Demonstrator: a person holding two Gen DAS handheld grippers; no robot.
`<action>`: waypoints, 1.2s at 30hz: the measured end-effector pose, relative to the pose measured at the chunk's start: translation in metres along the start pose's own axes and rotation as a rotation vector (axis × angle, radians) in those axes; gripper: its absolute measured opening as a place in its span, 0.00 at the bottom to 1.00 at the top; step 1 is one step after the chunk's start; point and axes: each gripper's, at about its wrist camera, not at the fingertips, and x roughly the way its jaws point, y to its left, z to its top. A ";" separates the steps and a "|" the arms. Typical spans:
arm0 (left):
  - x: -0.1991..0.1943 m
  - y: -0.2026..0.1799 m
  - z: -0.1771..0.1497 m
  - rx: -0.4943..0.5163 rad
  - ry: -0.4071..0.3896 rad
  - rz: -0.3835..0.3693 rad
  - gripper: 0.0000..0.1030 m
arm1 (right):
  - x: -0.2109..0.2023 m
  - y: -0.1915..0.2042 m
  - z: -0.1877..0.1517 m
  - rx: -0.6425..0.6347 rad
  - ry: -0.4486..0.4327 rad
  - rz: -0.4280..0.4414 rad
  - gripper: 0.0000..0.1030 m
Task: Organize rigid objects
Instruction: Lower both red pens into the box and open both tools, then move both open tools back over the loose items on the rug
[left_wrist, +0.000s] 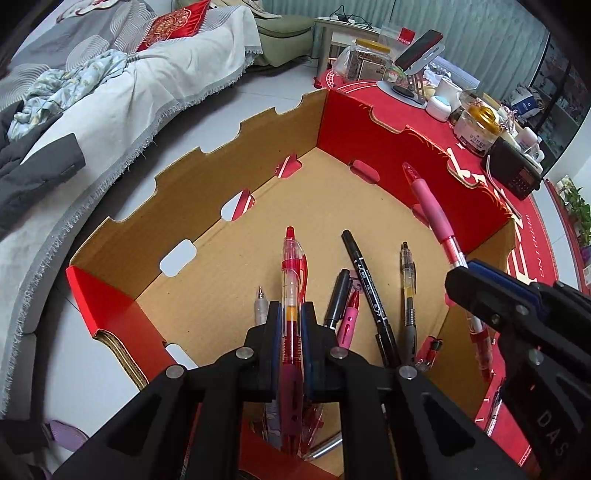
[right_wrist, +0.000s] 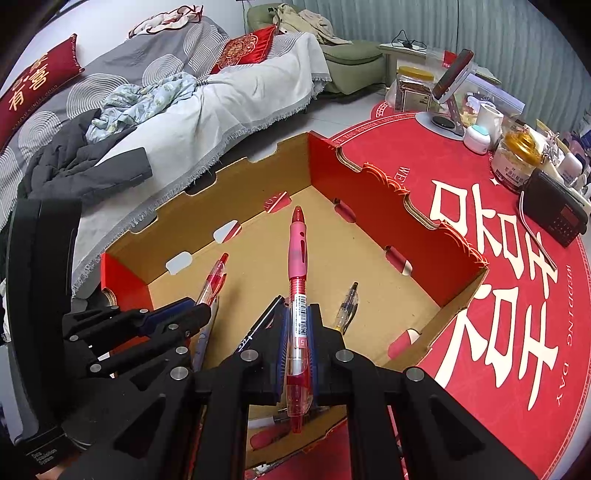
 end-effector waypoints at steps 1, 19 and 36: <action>0.001 0.001 0.000 -0.001 0.003 0.000 0.10 | 0.001 0.000 0.000 0.000 0.001 0.000 0.11; 0.007 0.000 -0.004 0.017 0.010 0.005 0.30 | 0.011 -0.014 -0.003 0.050 0.033 -0.041 0.11; -0.103 -0.053 -0.089 0.236 -0.199 -0.217 0.30 | -0.087 -0.068 -0.118 0.241 -0.052 -0.071 0.11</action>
